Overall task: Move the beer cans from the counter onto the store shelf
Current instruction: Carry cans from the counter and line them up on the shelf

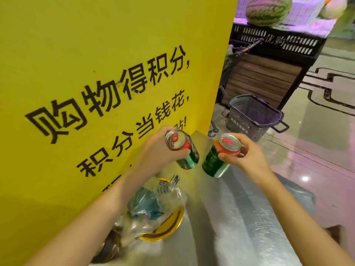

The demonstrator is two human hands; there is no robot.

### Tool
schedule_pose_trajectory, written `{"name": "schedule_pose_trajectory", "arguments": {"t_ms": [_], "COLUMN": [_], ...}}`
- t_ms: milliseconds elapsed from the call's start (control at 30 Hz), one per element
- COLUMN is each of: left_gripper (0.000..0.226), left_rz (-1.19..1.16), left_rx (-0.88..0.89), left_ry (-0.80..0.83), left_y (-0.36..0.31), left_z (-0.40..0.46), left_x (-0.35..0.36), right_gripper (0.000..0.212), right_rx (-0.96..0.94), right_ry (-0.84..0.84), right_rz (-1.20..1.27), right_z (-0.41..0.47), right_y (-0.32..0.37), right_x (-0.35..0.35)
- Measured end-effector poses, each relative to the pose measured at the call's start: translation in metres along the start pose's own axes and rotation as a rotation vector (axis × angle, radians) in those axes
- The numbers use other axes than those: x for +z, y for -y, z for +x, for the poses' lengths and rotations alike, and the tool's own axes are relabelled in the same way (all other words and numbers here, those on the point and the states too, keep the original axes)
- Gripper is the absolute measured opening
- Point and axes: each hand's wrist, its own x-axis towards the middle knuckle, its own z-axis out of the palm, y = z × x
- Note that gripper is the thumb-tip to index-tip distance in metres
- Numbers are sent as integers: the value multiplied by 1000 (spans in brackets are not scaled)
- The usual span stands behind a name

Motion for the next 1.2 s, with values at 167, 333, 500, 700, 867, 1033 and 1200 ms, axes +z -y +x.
{"name": "schedule_pose_trajectory", "arguments": {"t_ms": [167,333,500,700,867,1033,1200], "left_gripper": [49,58,58,51,56,58,60], "left_rz": [-214,-323,-299,-242,-177,-59,52], "left_rx": [-34,-21,-25,-117,-284,-452,-653], "left_ry": [-154,-343,-531,-742,-978,-1196,-1427], "left_y": [-12,1,26,55,72,74,70], "left_z": [-81,-177,-292,-463,-615,-750,-859], "left_x": [-65,-131,-193,-258,-290,-297,-298], "right_gripper": [56,62,65,60,73,66,48], "right_rx": [-166,-280,-365,-462,-520,-604,-591], "right_ry": [100,245,388,647,916,1184,1498], "right_rz": [104,209,249,329,369,428,498], "right_z": [-42,-82,-139,-243,-346,-441,-531], "right_y": [69,128,173,227,270,292,314], "right_x": [30,88,168,283,385,473,549]}}
